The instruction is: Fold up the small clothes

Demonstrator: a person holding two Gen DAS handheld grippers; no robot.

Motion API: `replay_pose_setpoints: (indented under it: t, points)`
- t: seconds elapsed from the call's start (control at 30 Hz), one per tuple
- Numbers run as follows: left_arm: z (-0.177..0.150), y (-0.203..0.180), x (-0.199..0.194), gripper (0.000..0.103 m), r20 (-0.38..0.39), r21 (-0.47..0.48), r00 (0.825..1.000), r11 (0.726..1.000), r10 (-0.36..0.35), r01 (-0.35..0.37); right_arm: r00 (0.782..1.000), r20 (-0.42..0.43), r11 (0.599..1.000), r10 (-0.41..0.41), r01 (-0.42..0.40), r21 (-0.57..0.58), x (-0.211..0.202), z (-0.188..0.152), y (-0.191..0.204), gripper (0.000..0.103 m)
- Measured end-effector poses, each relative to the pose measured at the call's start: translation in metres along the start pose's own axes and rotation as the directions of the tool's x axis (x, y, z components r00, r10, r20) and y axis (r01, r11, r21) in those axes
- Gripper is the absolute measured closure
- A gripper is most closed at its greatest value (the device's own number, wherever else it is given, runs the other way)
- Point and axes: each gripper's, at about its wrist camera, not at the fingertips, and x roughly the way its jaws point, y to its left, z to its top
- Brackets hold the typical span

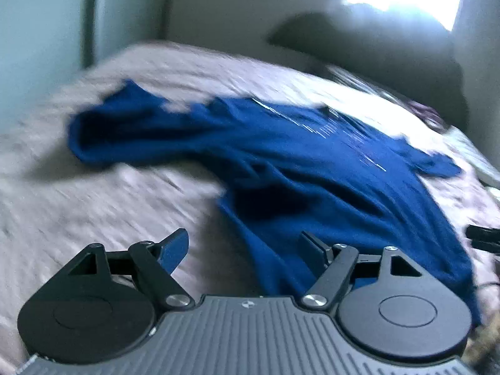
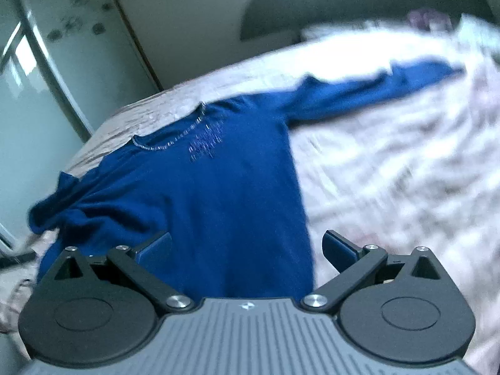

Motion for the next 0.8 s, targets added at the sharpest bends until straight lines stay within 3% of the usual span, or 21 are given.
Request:
replay_pose_setpoints:
  t: [0.1,0.27,0.4,0.47,0.5,0.53,0.57,0.6,0.63,0.8]
  points:
    - [-0.015,-0.012,0.0,0.024,-0.03,0.02,0.997,0.997,-0.07,0.07,0.996,-0.071,0.998,0.045,-0.042,0.04,-0.007,-0.015,-0.021,0.0]
    - [-0.034,-0.023,-0.001,0.024,-0.048,0.087,0.996,0.993,-0.08,0.084,0.983,-0.121,0.99,0.138,-0.133,0.054,-0.024,-0.037,-0.029,0.0]
    - [-0.042,-0.02,0.0,0.028,-0.089,0.06,0.988,0.989,-0.126,0.132,0.957,-0.166,0.97,0.24,-0.228,0.085,-0.036,-0.05,-0.03,0.004]
    - [-0.047,-0.016,0.001,0.036,-0.115,0.019,0.98,0.986,-0.162,0.165,0.944,-0.177,0.959,0.28,-0.265,0.104,-0.037,-0.056,-0.029,0.017]
    - [-0.049,-0.015,0.003,0.046,-0.127,0.0,0.976,0.984,-0.179,0.18,0.942,-0.176,0.957,0.286,-0.27,0.106,-0.039,-0.059,-0.029,0.02]
    - [-0.05,-0.014,0.004,0.058,-0.132,-0.012,0.974,0.983,-0.186,0.186,0.943,-0.173,0.958,0.283,-0.269,0.099,-0.04,-0.062,-0.028,0.031]
    - [-0.05,-0.014,0.004,0.064,-0.133,-0.015,0.973,0.982,-0.19,0.19,0.947,-0.173,0.962,0.27,-0.257,0.096,-0.042,-0.063,-0.027,0.056]
    - [-0.049,-0.014,0.004,0.083,-0.142,-0.018,0.969,0.979,-0.202,0.201,0.951,-0.173,0.965,0.257,-0.241,0.105,-0.04,-0.063,-0.029,0.073]
    - [-0.049,-0.013,0.004,0.093,-0.152,-0.023,0.966,0.978,-0.209,0.208,0.951,-0.179,0.965,0.251,-0.231,0.125,-0.04,-0.065,-0.032,0.093]
    - [-0.047,-0.012,-0.009,0.096,-0.128,-0.031,0.963,0.972,-0.236,0.234,0.963,-0.132,0.971,0.233,-0.223,0.085,-0.047,-0.064,-0.027,0.095]
